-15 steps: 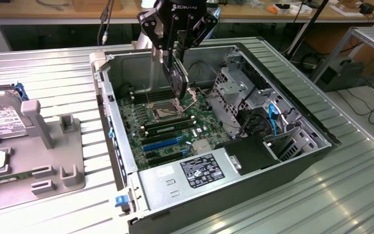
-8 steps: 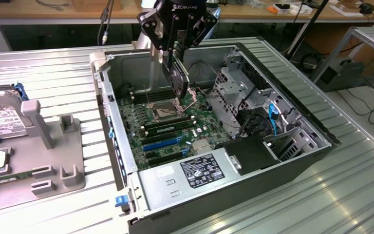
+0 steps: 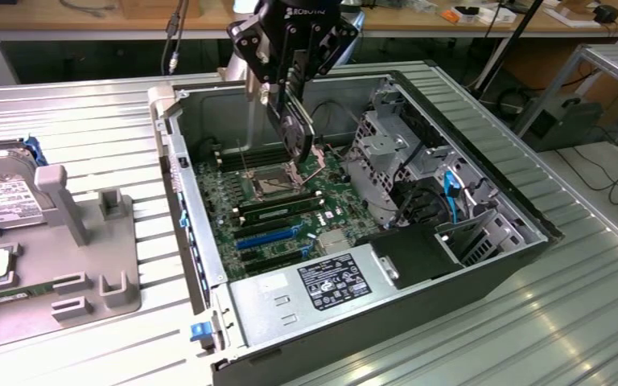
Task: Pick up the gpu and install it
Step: 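Insert the gpu into the slot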
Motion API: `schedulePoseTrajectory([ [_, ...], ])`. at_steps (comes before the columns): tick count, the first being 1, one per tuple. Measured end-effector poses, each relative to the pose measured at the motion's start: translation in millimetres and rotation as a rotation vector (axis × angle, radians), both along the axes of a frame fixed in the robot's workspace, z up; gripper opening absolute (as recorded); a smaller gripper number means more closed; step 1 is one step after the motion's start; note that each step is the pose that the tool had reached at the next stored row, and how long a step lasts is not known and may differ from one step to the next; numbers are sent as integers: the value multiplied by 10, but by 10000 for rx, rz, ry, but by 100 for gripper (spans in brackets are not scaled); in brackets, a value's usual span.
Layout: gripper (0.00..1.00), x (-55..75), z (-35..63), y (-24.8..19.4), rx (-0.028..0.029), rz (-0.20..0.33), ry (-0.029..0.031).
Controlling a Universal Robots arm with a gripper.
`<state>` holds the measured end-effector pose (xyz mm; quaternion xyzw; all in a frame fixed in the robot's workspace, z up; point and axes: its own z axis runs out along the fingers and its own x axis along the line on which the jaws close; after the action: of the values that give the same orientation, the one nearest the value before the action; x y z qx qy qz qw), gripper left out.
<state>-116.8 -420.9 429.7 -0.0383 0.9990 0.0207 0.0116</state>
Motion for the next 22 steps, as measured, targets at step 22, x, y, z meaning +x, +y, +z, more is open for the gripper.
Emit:
schedulePoseTrajectory([
  [22, 27, 0, 0, 0, 0, 1365, 0],
])
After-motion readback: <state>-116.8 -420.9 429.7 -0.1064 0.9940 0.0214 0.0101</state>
